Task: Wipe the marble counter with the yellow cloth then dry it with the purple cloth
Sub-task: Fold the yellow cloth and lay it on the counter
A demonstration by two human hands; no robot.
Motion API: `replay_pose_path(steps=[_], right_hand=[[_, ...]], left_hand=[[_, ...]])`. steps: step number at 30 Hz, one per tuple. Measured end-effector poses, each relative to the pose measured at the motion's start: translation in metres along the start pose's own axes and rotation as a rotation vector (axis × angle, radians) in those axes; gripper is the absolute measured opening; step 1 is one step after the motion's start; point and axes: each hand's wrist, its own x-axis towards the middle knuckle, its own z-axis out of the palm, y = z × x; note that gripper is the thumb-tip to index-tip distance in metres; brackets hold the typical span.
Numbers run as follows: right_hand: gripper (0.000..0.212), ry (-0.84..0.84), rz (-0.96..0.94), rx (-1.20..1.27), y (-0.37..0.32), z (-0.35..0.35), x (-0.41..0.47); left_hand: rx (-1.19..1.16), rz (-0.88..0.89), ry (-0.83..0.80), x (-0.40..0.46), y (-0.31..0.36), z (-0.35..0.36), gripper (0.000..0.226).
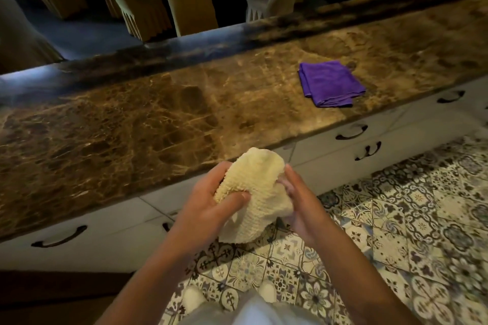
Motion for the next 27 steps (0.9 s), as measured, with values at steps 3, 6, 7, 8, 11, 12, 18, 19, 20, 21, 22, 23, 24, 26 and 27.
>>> replay_pose_path(steps=[3,6,7,8,11,12,18,19,20,21,22,23,24,26,27], right_hand=[[0.087,-0.11,0.095,0.027,-0.007,-0.023,-0.009],[0.075,-0.143,0.088,-0.145,-0.021,-0.04,-0.016],[0.057,-0.152,0.054,-0.219,-0.027,-0.042,-0.018],[0.038,-0.151,0.014,-0.27,-0.035,-0.041,-0.021],[0.012,-0.145,-0.102,-0.27,-0.054,-0.037,-0.026],[0.014,-0.138,-0.142,-0.261,-0.061,-0.033,-0.026],[0.015,-0.101,-0.22,-0.273,-0.091,-0.01,-0.001],[0.011,-0.094,-0.231,-0.269,-0.095,-0.007,0.005],[0.008,-0.085,-0.243,-0.253,-0.1,-0.003,0.01],[0.012,-0.077,-0.259,-0.229,-0.104,0.0,0.016],[0.022,-0.07,-0.272,-0.198,-0.108,0.002,0.022],[0.033,-0.061,-0.279,-0.161,-0.112,0.003,0.029],[0.041,-0.052,-0.282,-0.122,-0.116,0.005,0.036],[0.049,-0.05,-0.279,-0.071,-0.12,0.006,0.051],[0.052,-0.045,-0.279,-0.056,-0.123,0.007,0.058]], left_hand=[[0.012,-0.045,-0.08,0.01,0.003,0.008,0.03],[-0.007,-0.089,-0.068,0.017,-0.002,0.011,0.029],[-0.036,-0.102,-0.047,0.019,-0.004,0.012,0.028],[-0.061,-0.12,-0.022,0.021,-0.008,0.012,0.028],[-0.178,-0.241,0.026,0.03,-0.022,0.016,0.032],[-0.255,-0.305,0.016,0.034,-0.028,0.019,0.034],[-0.503,-0.521,-0.092,0.07,-0.05,0.041,0.063],[-0.542,-0.54,-0.115,0.078,-0.05,0.041,0.066],[-0.576,-0.559,-0.135,0.086,-0.051,0.04,0.07],[-0.6,-0.577,-0.154,0.094,-0.052,0.037,0.075],[-0.608,-0.583,-0.178,0.103,-0.054,0.032,0.078],[-0.605,-0.571,-0.203,0.112,-0.056,0.026,0.08],[-0.603,-0.545,-0.216,0.121,-0.058,0.021,0.08],[-0.664,-0.475,-0.193,0.137,-0.057,0.009,0.078],[-0.724,-0.463,-0.17,0.145,-0.055,0.001,0.078]])
